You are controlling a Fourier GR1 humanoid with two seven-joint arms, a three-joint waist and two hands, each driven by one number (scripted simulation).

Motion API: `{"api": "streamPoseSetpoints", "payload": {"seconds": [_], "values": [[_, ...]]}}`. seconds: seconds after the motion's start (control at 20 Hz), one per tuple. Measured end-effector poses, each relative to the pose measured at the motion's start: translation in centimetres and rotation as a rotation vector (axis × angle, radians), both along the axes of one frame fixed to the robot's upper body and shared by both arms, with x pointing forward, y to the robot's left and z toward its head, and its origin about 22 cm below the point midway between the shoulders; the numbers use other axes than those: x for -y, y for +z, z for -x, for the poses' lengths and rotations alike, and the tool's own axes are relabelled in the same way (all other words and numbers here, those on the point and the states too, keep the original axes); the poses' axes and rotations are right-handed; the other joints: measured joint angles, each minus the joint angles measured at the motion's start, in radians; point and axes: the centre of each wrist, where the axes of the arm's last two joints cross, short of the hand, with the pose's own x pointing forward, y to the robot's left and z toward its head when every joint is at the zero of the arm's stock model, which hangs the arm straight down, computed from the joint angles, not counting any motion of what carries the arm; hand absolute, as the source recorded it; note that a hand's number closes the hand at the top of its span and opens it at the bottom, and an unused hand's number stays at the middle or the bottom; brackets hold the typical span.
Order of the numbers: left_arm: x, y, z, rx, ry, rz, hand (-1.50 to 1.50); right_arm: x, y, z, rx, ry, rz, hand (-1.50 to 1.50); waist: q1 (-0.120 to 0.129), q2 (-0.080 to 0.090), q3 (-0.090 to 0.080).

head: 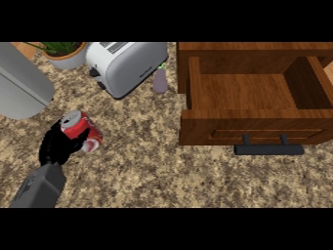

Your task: Pick up the can, place it into the drawer and close the drawer

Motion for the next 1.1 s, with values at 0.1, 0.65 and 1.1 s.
{"api": "streamPoseSetpoints", "payload": {"seconds": [0.1, 0.65, 1.1], "values": [[0.3, 1.0, -0.8, 0.036, -0.023, -0.004, 1.5, 0.2, 0.0, 0.0, 0.002, -0.002, -0.003, -1.5, 0.001, 0.0, 0.0], [7.2, 4.6, -1.6, 0.113, -0.106, 0.001, 1.5, -0.1, 0.0, 0.4, 0.004, -0.018, -0.002, -1.5, 0.005, -0.002, 0.0], [10.9, 11.7, -2.8, 0.19, -0.143, -0.076, 1.5, -0.4, 0.3, 1.1, 0.007, -0.023, -0.011, -1.5, 0.002, -0.002, 0.001]]}}
